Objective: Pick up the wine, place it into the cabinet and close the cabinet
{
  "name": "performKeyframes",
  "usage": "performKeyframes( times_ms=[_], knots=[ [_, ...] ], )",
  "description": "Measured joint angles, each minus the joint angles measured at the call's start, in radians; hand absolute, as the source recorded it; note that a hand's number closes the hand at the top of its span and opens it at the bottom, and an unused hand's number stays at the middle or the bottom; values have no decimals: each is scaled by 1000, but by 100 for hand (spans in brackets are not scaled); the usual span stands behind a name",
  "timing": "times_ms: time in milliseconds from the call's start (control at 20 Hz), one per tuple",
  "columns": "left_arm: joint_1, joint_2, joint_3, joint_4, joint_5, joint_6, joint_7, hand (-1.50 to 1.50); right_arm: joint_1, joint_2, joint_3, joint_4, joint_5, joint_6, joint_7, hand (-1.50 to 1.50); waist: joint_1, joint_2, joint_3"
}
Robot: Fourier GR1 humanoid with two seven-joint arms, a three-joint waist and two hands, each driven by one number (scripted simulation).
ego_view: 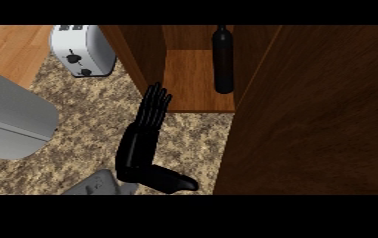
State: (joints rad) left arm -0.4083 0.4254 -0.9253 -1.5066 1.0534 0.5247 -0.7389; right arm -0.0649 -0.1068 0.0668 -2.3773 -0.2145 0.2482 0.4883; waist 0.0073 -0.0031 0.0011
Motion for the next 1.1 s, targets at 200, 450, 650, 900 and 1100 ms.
performKeyframes(
  times_ms=[200,450,650,900,1100],
  knots=[
    [89,119,14,-133,-15,-51,10,150,29,-35,28,-19,-14,68,1,150,2,-1,0],
    [206,245,55,-250,-17,-118,3,150,77,-38,98,-25,-29,115,20,150,3,-2,-1],
    [307,355,108,-319,3,-184,-20,150,117,-8,202,-30,-35,126,21,150,4,-4,-1],
    [433,465,186,-365,29,-269,-64,-150,95,37,371,-34,-30,91,91,150,8,-4,-2],
    [521,537,271,-373,81,-355,-100,-150,54,79,500,-30,-8,30,157,150,8,-5,-3]
  ],
)
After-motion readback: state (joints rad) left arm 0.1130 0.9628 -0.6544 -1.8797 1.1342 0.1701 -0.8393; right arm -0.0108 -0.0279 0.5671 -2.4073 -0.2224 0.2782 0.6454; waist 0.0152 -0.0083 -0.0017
